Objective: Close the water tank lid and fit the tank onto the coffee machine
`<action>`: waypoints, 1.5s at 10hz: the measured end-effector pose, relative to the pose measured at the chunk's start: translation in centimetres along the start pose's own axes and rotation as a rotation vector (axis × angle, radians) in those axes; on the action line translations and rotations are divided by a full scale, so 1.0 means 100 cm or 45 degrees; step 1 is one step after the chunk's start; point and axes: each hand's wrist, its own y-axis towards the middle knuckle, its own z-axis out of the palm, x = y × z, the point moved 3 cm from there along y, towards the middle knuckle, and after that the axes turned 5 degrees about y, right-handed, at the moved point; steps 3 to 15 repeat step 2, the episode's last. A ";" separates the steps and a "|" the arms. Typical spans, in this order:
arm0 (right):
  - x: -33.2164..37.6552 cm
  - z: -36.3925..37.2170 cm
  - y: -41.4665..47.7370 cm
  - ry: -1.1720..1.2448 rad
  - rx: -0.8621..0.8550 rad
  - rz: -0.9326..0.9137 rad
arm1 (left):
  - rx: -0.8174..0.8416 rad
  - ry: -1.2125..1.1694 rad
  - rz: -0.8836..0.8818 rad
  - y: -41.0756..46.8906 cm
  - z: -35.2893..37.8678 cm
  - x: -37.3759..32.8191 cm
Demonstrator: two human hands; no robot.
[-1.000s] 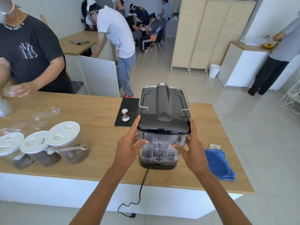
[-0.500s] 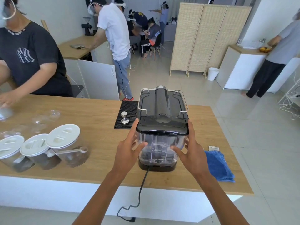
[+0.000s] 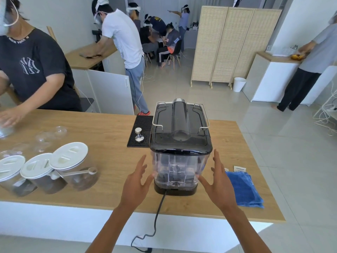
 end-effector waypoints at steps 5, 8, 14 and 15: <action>-0.050 0.032 -0.017 -0.206 0.081 0.136 | 0.194 0.229 -0.162 -0.022 0.030 0.061; -0.050 0.032 -0.017 -0.206 0.081 0.136 | 0.194 0.229 -0.162 -0.022 0.030 0.061; -0.050 0.032 -0.017 -0.206 0.081 0.136 | 0.194 0.229 -0.162 -0.022 0.030 0.061; -0.050 0.032 -0.017 -0.206 0.081 0.136 | 0.194 0.229 -0.162 -0.022 0.030 0.061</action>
